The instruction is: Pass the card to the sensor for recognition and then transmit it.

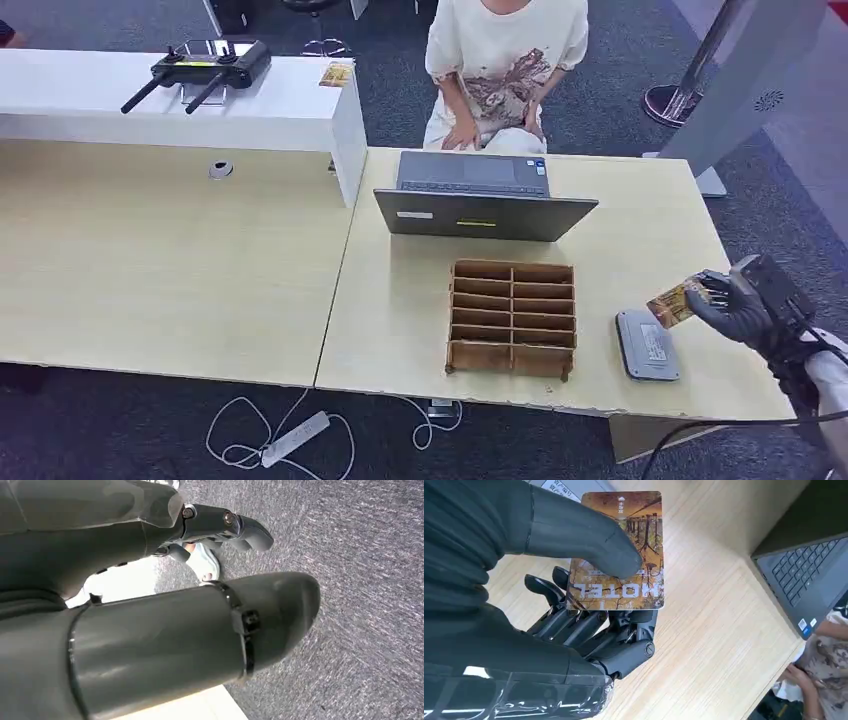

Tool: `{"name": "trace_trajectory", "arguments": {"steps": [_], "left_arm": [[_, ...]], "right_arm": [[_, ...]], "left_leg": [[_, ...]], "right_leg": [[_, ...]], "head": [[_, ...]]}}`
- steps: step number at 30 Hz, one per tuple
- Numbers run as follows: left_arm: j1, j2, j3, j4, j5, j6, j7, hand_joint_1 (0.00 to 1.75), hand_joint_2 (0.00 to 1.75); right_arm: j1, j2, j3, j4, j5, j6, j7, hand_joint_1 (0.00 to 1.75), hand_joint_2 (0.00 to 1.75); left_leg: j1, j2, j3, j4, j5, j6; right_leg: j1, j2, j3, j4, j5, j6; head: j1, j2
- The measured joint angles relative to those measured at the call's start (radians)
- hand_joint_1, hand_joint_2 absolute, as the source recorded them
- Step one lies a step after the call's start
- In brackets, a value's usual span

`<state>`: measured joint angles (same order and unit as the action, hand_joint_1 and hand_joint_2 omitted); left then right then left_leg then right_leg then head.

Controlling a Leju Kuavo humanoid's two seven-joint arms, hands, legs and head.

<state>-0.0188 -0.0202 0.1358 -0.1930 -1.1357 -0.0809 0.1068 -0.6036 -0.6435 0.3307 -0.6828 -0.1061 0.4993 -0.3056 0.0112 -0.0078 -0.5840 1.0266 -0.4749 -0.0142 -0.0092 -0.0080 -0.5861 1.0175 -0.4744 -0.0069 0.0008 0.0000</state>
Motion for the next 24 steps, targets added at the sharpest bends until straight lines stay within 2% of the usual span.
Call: {"name": "trace_trajectory", "arguments": {"steps": [9, 24], "left_arm": [[0.0, -0.001, 0.0, 0.0, -0.014, -0.003, -0.002, 0.0, 0.0], [0.0, -0.002, 0.002, 0.0, -0.033, -0.004, -0.002, 0.0, 0.0]], "right_arm": [[0.022, 0.005, 0.002, -0.002, 0.012, -0.016, -0.001, 1.75, 1.75], [0.031, 0.043, 0.007, -0.001, 0.051, -0.014, -0.007, 1.75, 1.75]], "left_leg": [[0.0, 0.0, 0.0, 0.0, 0.0, 0.0], [0.0, 0.0, 0.0, 0.0, 0.0, 0.0]], "right_leg": [[0.0, 0.0, 0.0, 0.0, 0.0, 0.0], [0.0, 0.0, 0.0, 0.0, 0.0, 0.0]], "head": [[0.0, 0.0], [0.0, 0.0]]}}
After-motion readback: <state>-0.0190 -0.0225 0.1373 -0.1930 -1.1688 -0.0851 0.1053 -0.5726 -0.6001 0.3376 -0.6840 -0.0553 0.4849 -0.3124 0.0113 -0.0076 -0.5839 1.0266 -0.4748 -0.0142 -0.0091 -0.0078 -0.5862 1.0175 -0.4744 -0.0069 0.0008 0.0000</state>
